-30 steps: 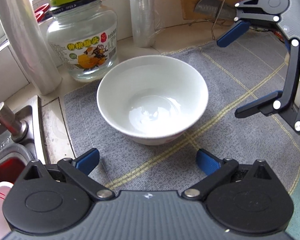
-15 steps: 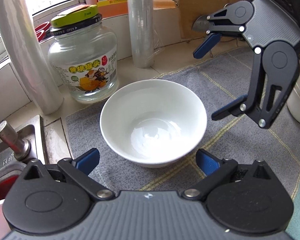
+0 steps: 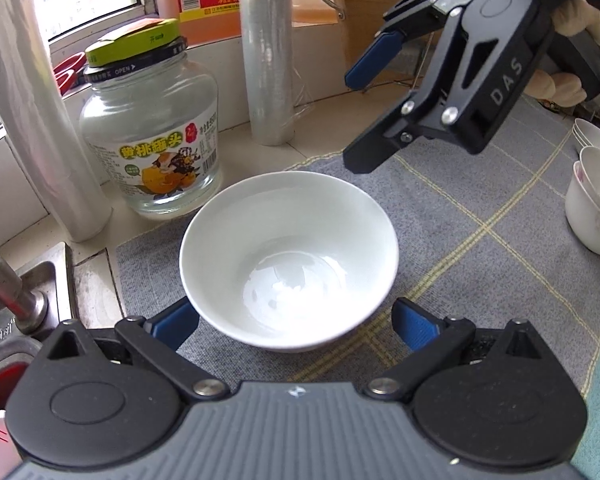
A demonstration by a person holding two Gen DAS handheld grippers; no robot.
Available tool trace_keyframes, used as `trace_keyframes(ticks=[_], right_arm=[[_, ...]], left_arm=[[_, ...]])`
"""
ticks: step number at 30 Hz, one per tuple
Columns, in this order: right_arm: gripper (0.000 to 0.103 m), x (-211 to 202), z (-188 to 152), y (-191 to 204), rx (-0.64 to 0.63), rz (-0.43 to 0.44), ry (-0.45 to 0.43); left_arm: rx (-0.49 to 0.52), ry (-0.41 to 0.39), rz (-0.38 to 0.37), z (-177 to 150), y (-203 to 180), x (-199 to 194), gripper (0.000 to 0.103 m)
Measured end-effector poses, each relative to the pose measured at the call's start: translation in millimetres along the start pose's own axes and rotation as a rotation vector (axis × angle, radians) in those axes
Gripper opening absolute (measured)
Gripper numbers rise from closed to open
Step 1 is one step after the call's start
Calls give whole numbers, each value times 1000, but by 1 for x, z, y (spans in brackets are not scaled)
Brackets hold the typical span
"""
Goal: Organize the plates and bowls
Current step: 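Grasp the white bowl rim with the right tool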
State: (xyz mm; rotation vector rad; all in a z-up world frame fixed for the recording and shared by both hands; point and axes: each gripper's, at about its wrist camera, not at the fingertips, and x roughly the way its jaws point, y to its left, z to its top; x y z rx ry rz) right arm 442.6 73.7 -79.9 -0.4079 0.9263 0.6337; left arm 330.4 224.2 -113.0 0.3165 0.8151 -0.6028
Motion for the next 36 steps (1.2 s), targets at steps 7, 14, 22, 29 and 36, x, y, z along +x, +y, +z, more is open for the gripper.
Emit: trace_keyframes(ticks=[7,14,22,29,36], right_arm=[[78,20,5,26,13,147,17],[78,31,7,32,39,222,30],[79,32,5,32,48,230,32],[79,33,6,33,51,220,32],[79,37,5,33,59,222,44]], left_arm=[[2,-4,0,-1,-1,-2,101],[-1,-32,-7,2,-3,-6,101],[-23,-43,2,4,3,-7,92],[-19,-40,5,4,3,-7,92],[-17,-39,2,5,3,-6,92]])
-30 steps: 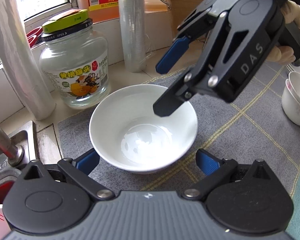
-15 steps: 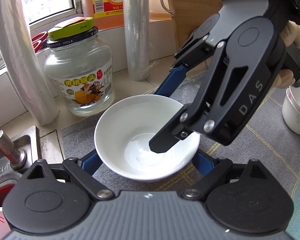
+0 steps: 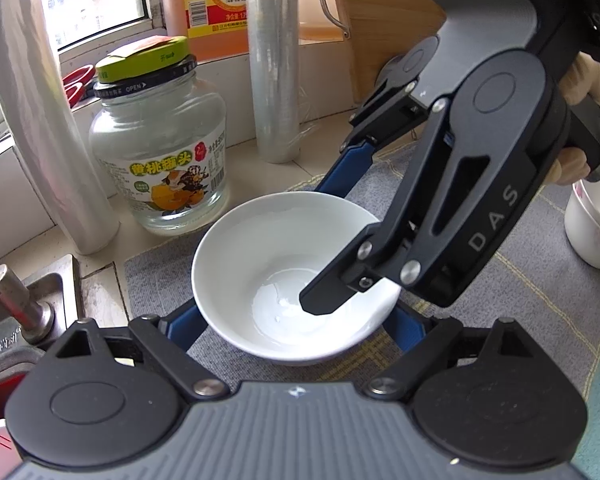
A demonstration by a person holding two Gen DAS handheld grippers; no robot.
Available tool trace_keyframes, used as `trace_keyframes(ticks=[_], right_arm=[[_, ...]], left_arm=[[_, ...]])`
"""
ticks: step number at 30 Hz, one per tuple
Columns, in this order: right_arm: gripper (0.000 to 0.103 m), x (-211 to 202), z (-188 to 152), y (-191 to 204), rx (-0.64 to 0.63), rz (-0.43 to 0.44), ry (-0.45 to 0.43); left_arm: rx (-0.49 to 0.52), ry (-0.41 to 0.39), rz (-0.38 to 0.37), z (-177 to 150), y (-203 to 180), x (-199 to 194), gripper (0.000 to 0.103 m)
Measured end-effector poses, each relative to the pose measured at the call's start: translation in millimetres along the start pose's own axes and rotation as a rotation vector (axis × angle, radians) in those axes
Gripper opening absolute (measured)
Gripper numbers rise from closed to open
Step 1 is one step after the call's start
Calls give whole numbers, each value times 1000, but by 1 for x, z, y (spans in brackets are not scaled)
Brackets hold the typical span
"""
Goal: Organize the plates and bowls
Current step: 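Grasp the white bowl rim with the right tool, then lift the white bowl with the right tool and carry it toward the nested bowls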
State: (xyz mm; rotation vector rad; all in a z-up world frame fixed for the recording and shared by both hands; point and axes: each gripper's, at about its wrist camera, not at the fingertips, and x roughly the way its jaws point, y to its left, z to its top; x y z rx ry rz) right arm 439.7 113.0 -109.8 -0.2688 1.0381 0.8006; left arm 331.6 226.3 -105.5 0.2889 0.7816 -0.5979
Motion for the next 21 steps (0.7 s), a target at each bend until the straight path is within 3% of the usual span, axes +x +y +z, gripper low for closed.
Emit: trace_keyframes(ticks=[10,21], right_arm=[[79,-11,-2,10,-16,-7,-15],[79,-46,-19,20,18,-41,-38]], left_arm=[[-12,22,-12,1,-2,-6,92],[66,17,-22,15,-28,-26,92]])
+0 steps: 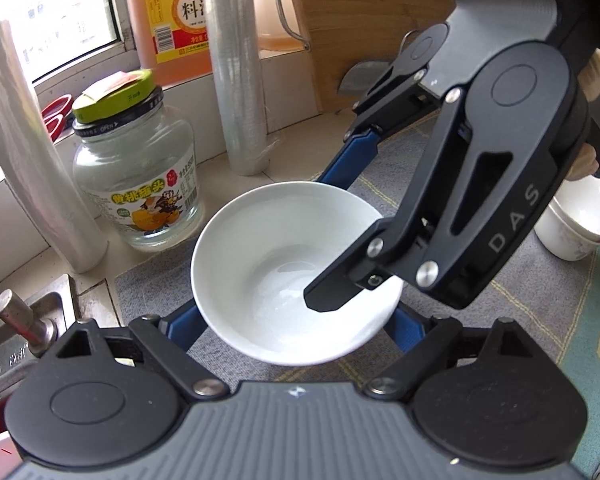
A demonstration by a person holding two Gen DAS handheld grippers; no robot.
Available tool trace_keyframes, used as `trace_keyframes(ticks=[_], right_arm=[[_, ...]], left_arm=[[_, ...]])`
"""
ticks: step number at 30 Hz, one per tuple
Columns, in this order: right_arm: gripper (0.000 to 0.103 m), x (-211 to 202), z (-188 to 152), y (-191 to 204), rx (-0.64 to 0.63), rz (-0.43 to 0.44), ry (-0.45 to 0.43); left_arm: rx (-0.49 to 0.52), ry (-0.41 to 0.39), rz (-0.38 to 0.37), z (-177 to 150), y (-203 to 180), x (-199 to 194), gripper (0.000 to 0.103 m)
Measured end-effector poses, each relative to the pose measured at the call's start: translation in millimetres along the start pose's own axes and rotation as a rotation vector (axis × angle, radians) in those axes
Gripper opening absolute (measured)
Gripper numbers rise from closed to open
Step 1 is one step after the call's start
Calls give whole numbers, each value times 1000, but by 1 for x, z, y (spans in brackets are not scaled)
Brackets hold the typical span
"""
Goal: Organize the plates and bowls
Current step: 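Lift the white bowl with the right tool and carry it toward the nested bowls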
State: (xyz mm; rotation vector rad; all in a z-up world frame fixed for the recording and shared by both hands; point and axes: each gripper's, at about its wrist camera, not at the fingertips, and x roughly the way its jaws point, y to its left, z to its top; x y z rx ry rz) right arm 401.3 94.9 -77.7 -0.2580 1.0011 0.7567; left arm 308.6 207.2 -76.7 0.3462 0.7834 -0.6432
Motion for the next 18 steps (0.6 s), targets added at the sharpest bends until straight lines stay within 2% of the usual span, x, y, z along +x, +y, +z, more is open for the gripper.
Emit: trace_keyframes(ticks=[11,18], right_arm=[[79,-58,-39,11,76,-45,-35],[79,-101,-72,6,122,-78,-72]], left_arm=[[99,-10,-50,19,-49,-22,92],[104,-13,-109,36,-84,-29,92]])
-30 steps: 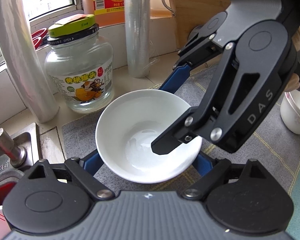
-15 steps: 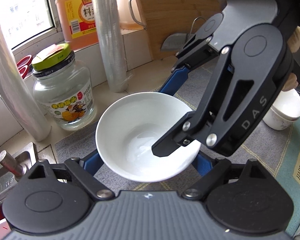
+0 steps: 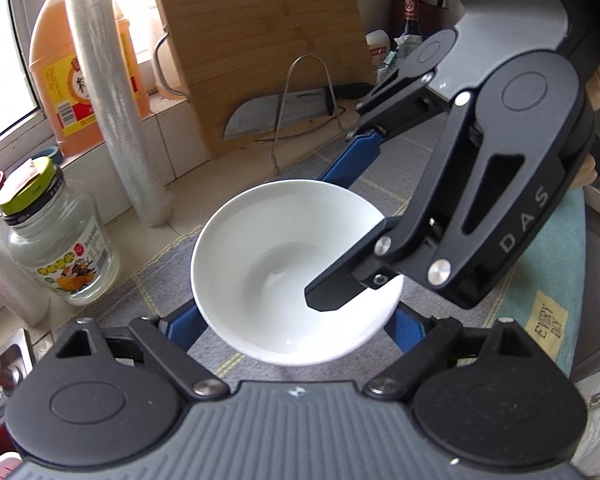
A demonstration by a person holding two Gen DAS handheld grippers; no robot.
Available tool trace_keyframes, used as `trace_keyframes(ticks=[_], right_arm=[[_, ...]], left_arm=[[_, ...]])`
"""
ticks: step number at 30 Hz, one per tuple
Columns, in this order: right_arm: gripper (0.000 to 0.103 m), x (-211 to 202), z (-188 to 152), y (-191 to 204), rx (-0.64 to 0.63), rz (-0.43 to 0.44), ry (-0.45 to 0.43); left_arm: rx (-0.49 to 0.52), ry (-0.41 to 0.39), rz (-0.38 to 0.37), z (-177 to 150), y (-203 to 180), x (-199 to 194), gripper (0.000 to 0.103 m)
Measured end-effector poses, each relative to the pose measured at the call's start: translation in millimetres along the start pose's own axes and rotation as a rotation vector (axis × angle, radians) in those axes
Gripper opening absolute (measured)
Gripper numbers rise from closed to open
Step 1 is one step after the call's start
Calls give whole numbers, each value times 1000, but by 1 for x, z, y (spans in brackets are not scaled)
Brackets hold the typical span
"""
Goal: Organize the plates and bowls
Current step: 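Lift the white bowl with the right tool and carry it toward the nested bowls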
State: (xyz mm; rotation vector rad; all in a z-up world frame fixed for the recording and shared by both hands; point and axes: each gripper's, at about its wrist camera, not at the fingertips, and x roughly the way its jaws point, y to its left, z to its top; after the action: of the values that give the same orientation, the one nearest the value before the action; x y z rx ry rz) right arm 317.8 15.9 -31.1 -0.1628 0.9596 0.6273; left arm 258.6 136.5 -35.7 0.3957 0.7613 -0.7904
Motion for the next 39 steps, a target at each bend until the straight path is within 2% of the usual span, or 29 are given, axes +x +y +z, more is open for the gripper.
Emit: trace_keyframes(ticks=[6,11,18,28,39], right_arm=[[79,-40,-29,-12,28,-64,-16],[79,-73,-55,-25,57,-123,-22],[80,-105,-85,-49,127,-159,-28],[81,-112,-115,-70,183,-168,-7],[81,-102,-126,-78,222,-144,24]], left_arm=[[51,-15,-27,23,-41,3,92],[72,-21,-84,45,-71,7,92],[92,13,-159,69,-101,29,92],[102,66,-205,75,-126,51,92],[109,159,-218,78,-130,73,92]])
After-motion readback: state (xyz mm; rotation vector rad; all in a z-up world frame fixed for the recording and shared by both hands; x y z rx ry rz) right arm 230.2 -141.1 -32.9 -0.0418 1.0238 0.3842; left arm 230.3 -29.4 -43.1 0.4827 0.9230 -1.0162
